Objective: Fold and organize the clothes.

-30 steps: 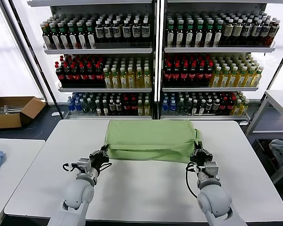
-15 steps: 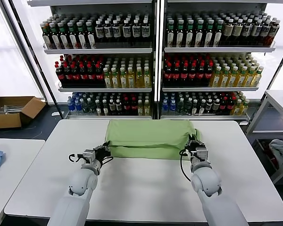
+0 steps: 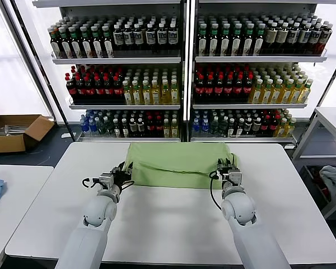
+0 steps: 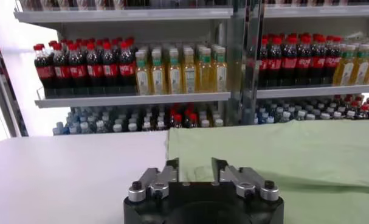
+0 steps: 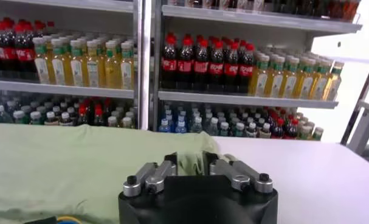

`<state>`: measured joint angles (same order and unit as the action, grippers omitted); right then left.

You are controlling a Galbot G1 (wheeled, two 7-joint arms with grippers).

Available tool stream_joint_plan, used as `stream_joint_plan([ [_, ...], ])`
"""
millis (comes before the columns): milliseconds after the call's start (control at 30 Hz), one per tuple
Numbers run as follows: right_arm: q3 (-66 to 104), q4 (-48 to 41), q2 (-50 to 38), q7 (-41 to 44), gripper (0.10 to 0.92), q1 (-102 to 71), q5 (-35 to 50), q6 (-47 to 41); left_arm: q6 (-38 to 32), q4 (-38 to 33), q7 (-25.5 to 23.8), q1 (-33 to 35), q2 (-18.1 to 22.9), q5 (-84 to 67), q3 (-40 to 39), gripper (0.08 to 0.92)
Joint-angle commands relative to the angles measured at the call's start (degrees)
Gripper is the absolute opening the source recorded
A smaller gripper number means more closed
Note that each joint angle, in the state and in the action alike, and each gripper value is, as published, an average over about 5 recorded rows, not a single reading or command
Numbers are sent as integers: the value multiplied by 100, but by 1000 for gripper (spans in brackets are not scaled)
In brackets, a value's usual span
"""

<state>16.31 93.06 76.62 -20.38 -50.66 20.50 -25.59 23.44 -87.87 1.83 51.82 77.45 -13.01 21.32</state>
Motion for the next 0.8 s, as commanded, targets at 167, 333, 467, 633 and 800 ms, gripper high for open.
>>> stream_joint_plan([
  [167, 145, 916, -127, -585, 666, -556, 476, -251, 391, -1177, 11, 857, 2, 213, 177, 604],
  [333, 288, 1325, -331, -496, 795, -1249, -38, -371, 417, -1384, -42, 1207, -16, 329, 261, 741],
  [467, 418, 1440, -414, -479, 820, -1529, -87, -375, 456, -1476, -61, 1332, -68, 340, 322, 813],
  [633, 450, 1424, -514, -438, 823, -1617, -84, -402, 462, -1405, -65, 1351, -111, 327, 379, 822],
  [800, 442, 1226, -503, -430, 823, -1545, -89, -430, 447, -1221, -64, 1250, -108, 323, 374, 823],
])
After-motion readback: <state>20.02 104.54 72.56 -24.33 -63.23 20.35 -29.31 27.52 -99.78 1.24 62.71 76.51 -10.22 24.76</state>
